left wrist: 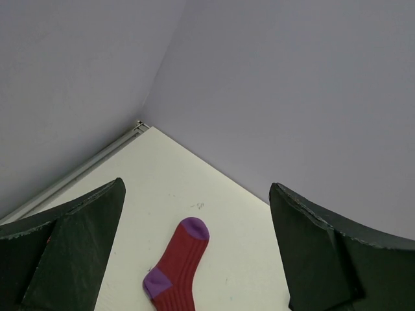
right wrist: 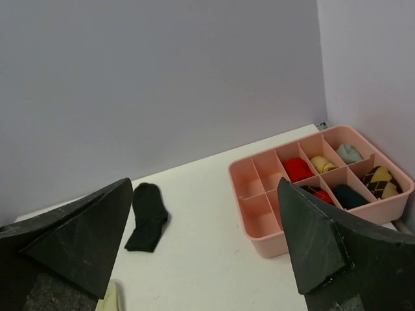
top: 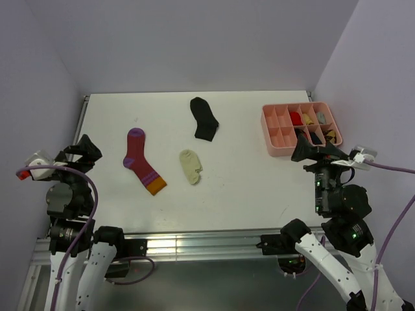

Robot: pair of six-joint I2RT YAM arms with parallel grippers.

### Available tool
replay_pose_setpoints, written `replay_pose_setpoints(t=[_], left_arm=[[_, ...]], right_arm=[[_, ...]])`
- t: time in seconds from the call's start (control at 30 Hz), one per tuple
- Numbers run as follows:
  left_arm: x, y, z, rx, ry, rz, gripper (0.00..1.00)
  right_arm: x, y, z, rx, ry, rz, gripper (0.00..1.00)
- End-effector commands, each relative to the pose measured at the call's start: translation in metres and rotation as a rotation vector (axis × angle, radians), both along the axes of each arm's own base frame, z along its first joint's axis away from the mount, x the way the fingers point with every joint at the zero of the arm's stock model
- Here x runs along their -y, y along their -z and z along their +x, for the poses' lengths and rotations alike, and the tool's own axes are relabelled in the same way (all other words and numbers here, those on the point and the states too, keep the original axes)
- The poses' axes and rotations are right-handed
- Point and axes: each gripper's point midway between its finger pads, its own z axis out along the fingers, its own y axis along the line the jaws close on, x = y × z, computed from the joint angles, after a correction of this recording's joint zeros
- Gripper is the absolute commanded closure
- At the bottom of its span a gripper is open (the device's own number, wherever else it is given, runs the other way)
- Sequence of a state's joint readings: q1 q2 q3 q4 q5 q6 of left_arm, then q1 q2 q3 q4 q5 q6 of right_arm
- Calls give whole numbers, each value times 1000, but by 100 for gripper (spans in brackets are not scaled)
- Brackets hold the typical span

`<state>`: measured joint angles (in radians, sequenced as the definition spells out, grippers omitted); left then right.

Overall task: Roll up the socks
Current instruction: Adjust the sock at the center of the board.

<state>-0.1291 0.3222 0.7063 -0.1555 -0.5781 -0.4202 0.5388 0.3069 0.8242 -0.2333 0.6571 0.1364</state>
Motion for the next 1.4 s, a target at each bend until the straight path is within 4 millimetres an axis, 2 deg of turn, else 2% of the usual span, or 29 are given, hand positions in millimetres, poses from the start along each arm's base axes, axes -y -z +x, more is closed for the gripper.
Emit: replay_pose_setpoints(t=[0.0,0.17,0.2,0.23,0.27,0.33,0.37,0.47,0.5,0.6,0.63,0.7,0.73,0.93,0.97,1.0,1.03,1.1,1.13,1.2,1.23,1.27,1.33,1.37], left_arm=[[6,-8,1,24,34,11,1],[19,7,21,-70,100,21,1],[26,6,25,-79,140,26,0],[31,18,35,-137,160,31,1],[35,22,39,-161,183,25,1],[51,28,48,-203,264,18,1],[56,38,57,-260,289,6,1],[74,66,71,-380,371,-13,1],[77,70,74,-395,386,-34,1],[93,91,87,-456,448,-97,0],[97,101,93,-484,466,-113,1],[105,112,99,-510,488,-178,1],[106,127,104,-553,477,-201,1],[106,180,131,-666,392,-340,1],[106,184,136,-669,379,-365,1],[105,189,141,-678,364,-372,1],[105,203,147,-713,346,-386,1],[103,211,155,-720,316,-409,1],[103,225,158,-753,305,-420,1],[103,230,168,-750,288,-428,1],[104,244,170,-789,281,-433,1],[105,245,176,-789,283,-440,1],[106,265,181,-834,264,-455,1],[106,267,185,-839,258,-457,1]], right_arm=[[-20,5,11,-42,-77,-47,0],[-63,21,34,-137,-230,-107,0],[-79,21,35,-143,-313,-126,0],[-88,24,38,-159,-352,-146,0],[-102,36,48,-216,-388,-165,0],[-120,42,56,-273,-456,-171,0],[-131,57,66,-349,-478,-190,0],[-159,82,79,-453,-574,-218,0],[-170,100,90,-516,-589,-232,0],[-193,122,99,-583,-644,-266,1],[-201,140,105,-631,-643,-285,8],[-216,153,104,-657,-680,-308,10],[-222,163,106,-680,-688,-316,10],[-240,180,100,-703,-756,-308,10],[-242,182,98,-703,-767,-307,10],[-242,187,95,-713,-779,-306,9],[-243,187,95,-707,-779,-303,9],[-241,191,92,-702,-783,-310,9],[-241,189,92,-690,-784,-308,9],[-239,192,90,-694,-784,-311,9],[-239,192,90,-694,-784,-311,9],[-239,194,89,-697,-783,-310,9],[-244,196,87,-697,-815,-300,9],[-245,197,86,-698,-821,-294,9]])
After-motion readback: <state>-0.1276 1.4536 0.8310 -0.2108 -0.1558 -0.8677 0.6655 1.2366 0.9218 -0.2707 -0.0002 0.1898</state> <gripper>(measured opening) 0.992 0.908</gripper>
